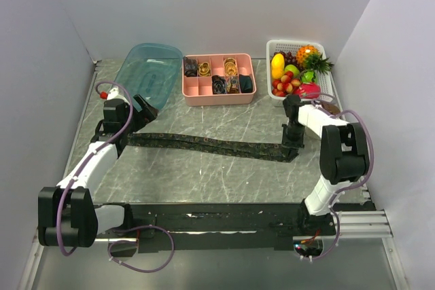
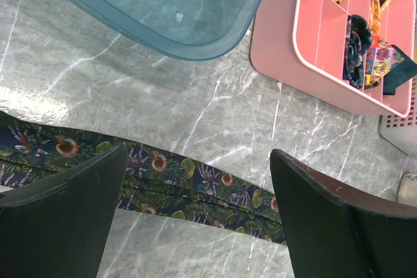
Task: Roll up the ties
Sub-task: Flatten out the tie at the center of the board.
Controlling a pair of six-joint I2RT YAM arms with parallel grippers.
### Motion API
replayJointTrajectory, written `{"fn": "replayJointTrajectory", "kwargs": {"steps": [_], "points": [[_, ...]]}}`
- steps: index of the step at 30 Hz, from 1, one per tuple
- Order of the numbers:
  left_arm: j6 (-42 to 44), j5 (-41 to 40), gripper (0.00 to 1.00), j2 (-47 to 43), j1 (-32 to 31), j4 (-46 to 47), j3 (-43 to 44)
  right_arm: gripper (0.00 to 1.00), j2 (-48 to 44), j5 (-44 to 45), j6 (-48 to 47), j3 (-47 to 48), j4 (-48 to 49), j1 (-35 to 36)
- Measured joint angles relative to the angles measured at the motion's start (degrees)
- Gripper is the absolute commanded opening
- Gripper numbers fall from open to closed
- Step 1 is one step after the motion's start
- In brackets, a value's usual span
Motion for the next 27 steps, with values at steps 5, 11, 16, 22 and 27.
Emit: {"fn": "replayJointTrajectory", "kwargs": {"steps": [5, 11, 16, 22, 27], "points": [[0.37, -0.39, 0.96, 0.00, 0.00, -0.17, 0.00, 0.66, 0.50, 0.90, -0.20, 0.28, -0.22, 0.00], [0.74, -0.50, 0.96, 0.00, 0.00, -0.28, 0.00, 0.91, -0.57, 2.36, -0.35, 3.23, -1.36, -0.02], [0.74, -0.63, 0.98, 0.24, 0.00, -0.24, 0.02, 0.91, -3.76, 3.34, -0.17, 8.94, -3.41, 2.75], [0.24, -2.40, 0.93, 2.62, 0.02, -1.33, 0.04, 0.82, -1.09, 3.34, 0.35, 19.71, -3.39, 16.44], [-1.40, -3.28, 0.78, 4.22, 1.75, -1.53, 0.04, 0.46, 10.25, 2.38, 0.39, 29.20, -2.21, 26.38]]}}
